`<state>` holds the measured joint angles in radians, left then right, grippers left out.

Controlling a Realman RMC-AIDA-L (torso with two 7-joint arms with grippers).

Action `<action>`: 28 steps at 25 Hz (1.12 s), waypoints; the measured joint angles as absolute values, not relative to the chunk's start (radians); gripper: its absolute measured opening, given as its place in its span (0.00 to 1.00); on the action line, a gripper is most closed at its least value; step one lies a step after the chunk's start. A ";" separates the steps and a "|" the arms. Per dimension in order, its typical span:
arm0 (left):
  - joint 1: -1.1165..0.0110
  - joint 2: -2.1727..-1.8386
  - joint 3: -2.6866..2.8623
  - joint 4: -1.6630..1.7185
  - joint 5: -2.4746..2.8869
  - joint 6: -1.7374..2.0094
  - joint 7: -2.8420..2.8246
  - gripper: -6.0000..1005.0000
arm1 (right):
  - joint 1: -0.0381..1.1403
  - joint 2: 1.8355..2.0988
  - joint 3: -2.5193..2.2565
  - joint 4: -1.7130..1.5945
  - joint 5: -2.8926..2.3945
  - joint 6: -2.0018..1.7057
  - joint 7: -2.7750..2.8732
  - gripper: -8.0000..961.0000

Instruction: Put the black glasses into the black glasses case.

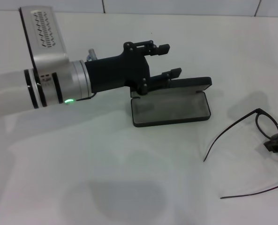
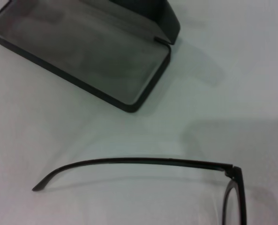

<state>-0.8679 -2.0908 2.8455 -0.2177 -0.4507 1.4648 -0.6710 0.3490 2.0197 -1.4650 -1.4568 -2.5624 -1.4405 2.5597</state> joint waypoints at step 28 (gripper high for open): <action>-0.821 -2.087 2.844 -0.097 -0.503 1.734 -0.670 0.59 | 0.470 1.958 -0.774 -0.735 -1.939 -1.738 1.684 0.13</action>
